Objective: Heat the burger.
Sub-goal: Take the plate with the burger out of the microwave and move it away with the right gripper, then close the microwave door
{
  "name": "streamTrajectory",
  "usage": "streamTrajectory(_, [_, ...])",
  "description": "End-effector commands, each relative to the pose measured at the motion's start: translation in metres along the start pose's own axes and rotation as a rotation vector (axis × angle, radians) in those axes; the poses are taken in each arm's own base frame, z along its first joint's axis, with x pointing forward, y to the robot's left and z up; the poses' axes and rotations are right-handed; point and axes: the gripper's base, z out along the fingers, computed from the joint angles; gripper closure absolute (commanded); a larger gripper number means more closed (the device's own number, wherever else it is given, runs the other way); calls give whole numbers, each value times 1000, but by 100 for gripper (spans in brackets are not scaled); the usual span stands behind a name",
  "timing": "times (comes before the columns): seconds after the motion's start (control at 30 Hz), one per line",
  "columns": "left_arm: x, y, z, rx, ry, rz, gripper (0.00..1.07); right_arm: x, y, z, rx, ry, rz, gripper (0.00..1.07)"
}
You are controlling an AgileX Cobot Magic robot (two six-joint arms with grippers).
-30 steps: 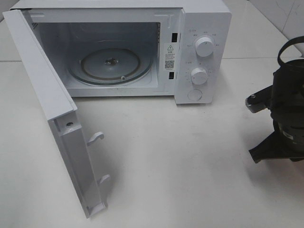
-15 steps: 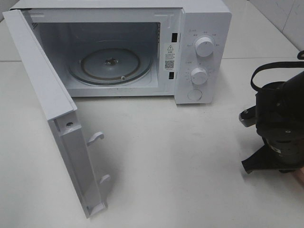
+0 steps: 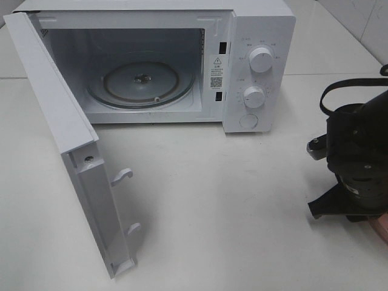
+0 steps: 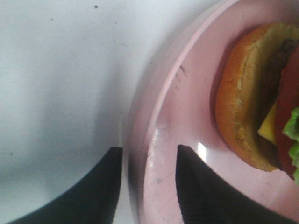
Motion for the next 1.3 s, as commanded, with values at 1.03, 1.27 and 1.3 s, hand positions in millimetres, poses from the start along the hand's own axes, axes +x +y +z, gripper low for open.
streamTrajectory(1.03, [2,0,-2,-7,-25,-3,6,26,-65,-132,-454,-305,-158,54])
streamTrajectory(1.27, [2,0,-2,-7,-25,-3,6,45,-82,-154,-521,-376,-189,28])
streamTrajectory(1.3, [2,0,-2,-7,-25,-3,6,45,-82,-154,-521,-376,-189,28])
